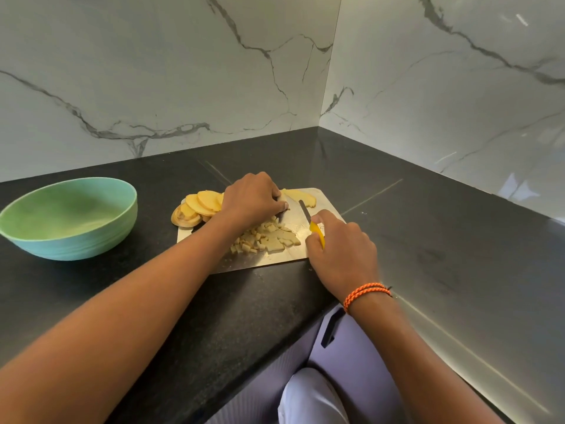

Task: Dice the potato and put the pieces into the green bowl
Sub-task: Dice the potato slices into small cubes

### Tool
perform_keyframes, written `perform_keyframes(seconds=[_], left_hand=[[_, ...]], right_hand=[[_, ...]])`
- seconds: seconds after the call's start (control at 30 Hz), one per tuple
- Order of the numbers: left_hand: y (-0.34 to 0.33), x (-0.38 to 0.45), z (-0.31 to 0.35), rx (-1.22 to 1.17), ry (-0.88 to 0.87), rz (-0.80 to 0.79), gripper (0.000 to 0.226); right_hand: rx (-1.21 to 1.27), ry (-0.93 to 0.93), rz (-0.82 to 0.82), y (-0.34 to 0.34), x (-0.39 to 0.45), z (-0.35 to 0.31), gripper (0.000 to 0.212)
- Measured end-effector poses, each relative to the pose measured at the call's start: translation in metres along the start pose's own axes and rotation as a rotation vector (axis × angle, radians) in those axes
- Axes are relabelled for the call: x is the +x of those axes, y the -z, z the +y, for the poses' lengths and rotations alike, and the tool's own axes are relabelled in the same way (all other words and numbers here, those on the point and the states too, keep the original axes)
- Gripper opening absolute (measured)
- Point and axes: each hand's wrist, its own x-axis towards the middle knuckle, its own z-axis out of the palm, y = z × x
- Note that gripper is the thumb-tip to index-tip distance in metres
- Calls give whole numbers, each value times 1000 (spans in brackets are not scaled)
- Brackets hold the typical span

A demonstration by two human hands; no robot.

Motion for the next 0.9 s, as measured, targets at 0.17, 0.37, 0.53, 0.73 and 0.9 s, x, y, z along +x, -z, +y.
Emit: perform_keyframes(seconds=[0.17,0.37,0.53,0.73,0.9], left_hand=[[4,-1,0,-25,32,22,20],[4,-4,-1,-18,53,70,12],[1,-2,1,7,49,66,14],[1,1,2,55,70,66,16],[0,0,5,86,84,60,19]], right_hand=[[108,9,59,-9,21,-11,36],[77,33,-14,-24,51,-18,36],[59,51,0,-26,53,-19,36],[9,80,-24,-28,53,-25,30],[5,87,-28,-24,40,-27,29]])
